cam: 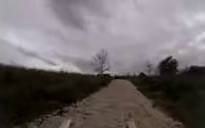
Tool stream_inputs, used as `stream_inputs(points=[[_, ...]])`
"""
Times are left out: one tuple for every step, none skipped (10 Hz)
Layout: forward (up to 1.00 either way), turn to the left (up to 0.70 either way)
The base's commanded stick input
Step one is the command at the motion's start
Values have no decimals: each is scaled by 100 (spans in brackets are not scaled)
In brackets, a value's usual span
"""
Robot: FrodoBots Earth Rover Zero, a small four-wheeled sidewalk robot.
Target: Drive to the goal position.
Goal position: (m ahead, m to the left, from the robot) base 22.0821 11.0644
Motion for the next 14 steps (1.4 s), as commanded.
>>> stream_inputs(points=[[70, -21], [70, -28], [70, -1], [70, 0], [70, 0], [70, 0], [70, 0], [70, -9], [70, -34], [70, -31], [70, -17], [70, 0], [70, 0], [70, 0]])
